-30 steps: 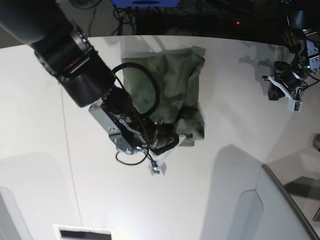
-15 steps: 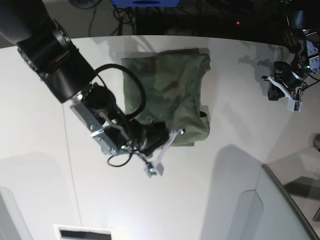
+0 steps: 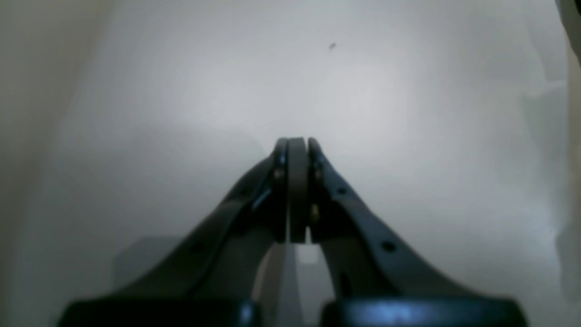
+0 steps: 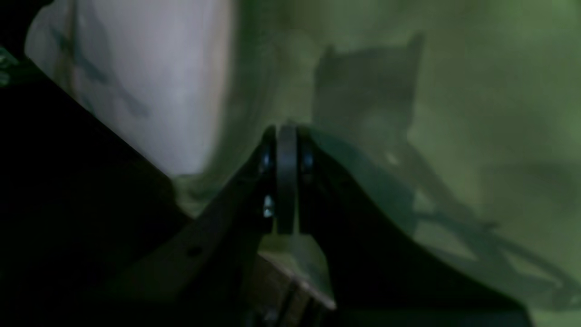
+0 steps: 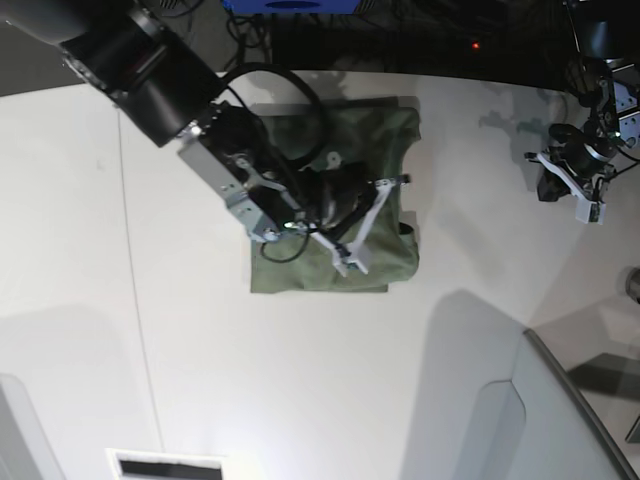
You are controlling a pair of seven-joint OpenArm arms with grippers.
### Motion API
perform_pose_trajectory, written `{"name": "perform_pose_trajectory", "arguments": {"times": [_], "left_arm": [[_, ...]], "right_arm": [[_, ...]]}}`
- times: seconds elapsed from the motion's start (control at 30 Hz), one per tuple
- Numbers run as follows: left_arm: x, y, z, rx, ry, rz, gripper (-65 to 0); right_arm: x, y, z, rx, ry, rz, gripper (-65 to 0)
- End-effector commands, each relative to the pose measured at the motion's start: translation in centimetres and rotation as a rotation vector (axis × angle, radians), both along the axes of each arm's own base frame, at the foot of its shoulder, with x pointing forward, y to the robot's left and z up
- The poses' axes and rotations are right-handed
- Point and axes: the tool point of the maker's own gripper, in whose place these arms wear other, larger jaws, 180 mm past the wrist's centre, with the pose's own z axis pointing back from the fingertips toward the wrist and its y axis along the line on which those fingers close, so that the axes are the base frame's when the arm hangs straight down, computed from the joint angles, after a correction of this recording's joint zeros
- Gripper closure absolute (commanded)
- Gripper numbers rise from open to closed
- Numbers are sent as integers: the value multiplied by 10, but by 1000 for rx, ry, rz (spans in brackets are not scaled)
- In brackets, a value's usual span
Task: Layout the t-shirt on the table in an organized manner, then fold the t-shirt properly
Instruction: 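Press and smooth the folded stack with the right gripper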
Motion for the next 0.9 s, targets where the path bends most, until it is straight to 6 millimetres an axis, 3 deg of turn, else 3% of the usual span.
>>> {"name": "perform_pose_trajectory", "arguments": {"times": [0.0,0.23,0.37,0.67,0.73,0.87], "left_arm": [[12,10,17,19,-54,-1,0],[21,18,26,38,-71,-3,0],[23,19,28,40,-77,-3,0],[42,13,36,31,-111,-9,0],[42,13,37,26,-115,-7,0],[53,-10,34,-26,-143,-10,0]], "right_arm": [[7,11,9,27,-12,4,0],[-6,33,-8,8,-70,145,0],[-10,47,-3,14,-112,195,0],[20,61,19,35,-271,226,0],[27,58,22,20,-278,234,0],[50,42,27,-26,-310,226,0]]}}
